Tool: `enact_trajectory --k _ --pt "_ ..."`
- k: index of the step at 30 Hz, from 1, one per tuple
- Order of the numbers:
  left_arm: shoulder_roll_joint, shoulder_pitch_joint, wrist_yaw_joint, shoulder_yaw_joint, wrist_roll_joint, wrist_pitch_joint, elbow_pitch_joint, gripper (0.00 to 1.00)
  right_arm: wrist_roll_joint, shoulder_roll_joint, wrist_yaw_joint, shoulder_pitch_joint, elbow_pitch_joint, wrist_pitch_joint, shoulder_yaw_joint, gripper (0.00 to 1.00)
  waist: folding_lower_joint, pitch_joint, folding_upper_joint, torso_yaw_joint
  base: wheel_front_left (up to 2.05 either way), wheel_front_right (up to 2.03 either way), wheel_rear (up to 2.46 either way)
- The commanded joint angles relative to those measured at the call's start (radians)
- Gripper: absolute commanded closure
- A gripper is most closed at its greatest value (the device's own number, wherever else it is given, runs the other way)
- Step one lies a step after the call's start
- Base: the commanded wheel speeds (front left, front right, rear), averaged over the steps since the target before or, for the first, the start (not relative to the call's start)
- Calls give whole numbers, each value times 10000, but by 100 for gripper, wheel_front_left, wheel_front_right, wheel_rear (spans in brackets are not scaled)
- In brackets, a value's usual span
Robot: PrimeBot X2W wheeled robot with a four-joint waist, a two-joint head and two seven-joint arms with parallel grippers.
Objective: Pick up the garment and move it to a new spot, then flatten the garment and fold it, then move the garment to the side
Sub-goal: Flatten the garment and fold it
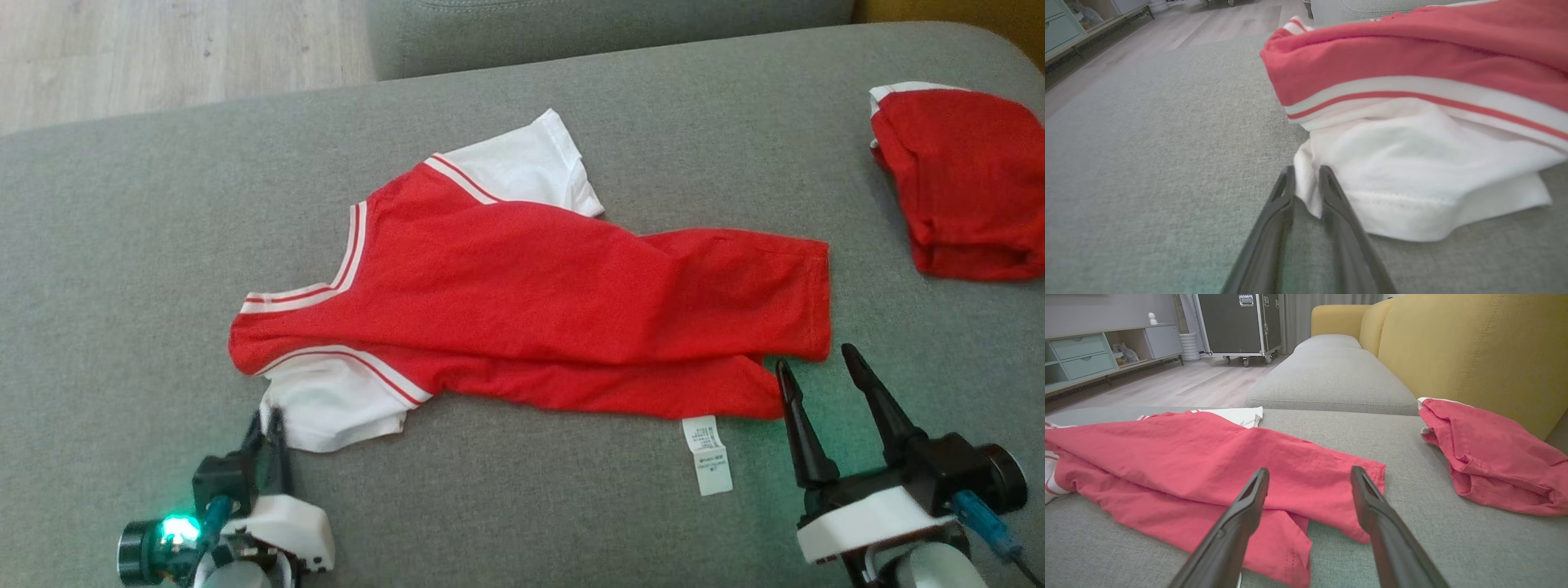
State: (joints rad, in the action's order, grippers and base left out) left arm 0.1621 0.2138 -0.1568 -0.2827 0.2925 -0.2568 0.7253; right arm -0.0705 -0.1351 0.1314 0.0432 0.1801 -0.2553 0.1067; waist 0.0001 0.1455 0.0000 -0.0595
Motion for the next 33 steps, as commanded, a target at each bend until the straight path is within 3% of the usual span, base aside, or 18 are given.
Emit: enact_trajectory --k 1,7,15,19,26,33 --pt "105 287 128 470 118 -49 68 100 -56 -184 -7 -204 -278 -65 141 0 -1 -74 0 50 0 0 0" --pt "-8 156 278 793 255 -49 -451 100 -33 -244 -7 8 -179 -65 161 0 -1 -285 0 191 0 0 0" --pt "-119 -948 197 1823 -47 -49 -4138 100 -483 -635 -7 643 930 -65 622 0 -1 -600 0 563 0 0 0" --pt "-113 -1359 325 2089 -218 -49 -5261 100 -676 -798 -7 606 1556 -65 1031 0 -1 -726 0 703 0 0 0" --pt "-147 -1553 453 2082 -358 -49 -5717 100 -881 -1142 -7 261 2737 -65 2265 0 -1 -857 0 879 0 0 0" --pt "-156 -1528 540 2003 -432 -49 -5799 100 -883 -1235 -7 -196 3145 -65 2698 0 -1 -831 0 1004 0 0 0"
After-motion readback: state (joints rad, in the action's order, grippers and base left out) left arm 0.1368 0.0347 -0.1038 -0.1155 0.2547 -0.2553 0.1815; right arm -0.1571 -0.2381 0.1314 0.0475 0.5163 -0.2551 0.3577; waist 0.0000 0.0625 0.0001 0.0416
